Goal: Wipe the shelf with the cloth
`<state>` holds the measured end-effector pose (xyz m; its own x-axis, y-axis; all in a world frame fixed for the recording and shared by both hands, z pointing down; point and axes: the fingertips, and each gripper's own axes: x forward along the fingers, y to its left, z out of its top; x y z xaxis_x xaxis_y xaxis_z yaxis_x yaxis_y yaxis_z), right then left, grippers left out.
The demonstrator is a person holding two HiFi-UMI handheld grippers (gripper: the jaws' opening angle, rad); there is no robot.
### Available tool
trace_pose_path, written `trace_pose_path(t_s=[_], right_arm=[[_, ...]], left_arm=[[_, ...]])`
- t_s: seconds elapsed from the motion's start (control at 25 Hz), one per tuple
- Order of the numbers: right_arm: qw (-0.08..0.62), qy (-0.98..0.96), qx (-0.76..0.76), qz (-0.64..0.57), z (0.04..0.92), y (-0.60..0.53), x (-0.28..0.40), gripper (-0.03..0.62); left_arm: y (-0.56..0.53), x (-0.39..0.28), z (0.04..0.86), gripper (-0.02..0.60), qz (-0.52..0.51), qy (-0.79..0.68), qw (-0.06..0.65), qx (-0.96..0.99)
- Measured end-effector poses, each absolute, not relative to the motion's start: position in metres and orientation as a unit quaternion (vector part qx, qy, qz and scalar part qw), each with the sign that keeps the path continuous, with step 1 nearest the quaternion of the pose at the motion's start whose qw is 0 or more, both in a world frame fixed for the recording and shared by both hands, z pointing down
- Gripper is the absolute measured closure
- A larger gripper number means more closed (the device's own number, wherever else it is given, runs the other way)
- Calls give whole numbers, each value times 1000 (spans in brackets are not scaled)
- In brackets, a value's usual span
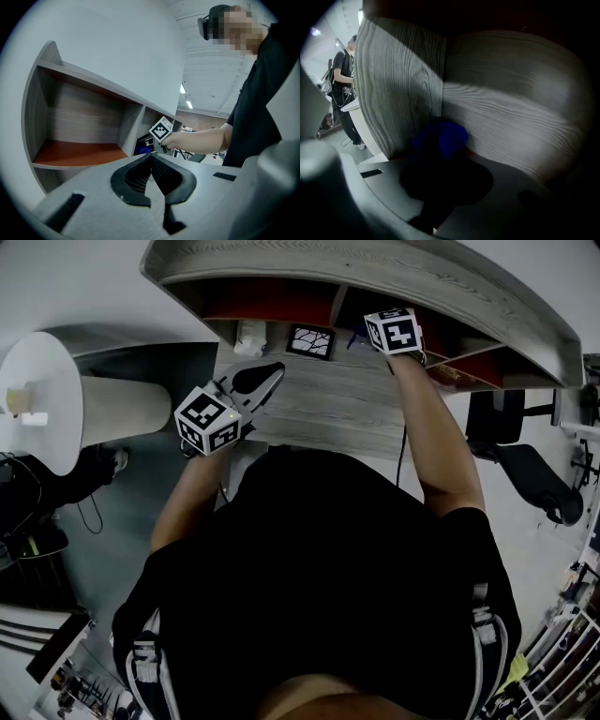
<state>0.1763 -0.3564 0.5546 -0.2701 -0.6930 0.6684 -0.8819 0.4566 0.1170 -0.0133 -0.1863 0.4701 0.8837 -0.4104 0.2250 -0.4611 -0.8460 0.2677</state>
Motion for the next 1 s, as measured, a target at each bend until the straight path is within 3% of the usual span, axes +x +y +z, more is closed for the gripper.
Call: trace_pose_path(t_s=[1.0], right_arm=[[466, -687, 555, 63, 548, -334, 299, 542]], left_arm=[[-192, 25, 477, 565, 79, -168, 165, 969]])
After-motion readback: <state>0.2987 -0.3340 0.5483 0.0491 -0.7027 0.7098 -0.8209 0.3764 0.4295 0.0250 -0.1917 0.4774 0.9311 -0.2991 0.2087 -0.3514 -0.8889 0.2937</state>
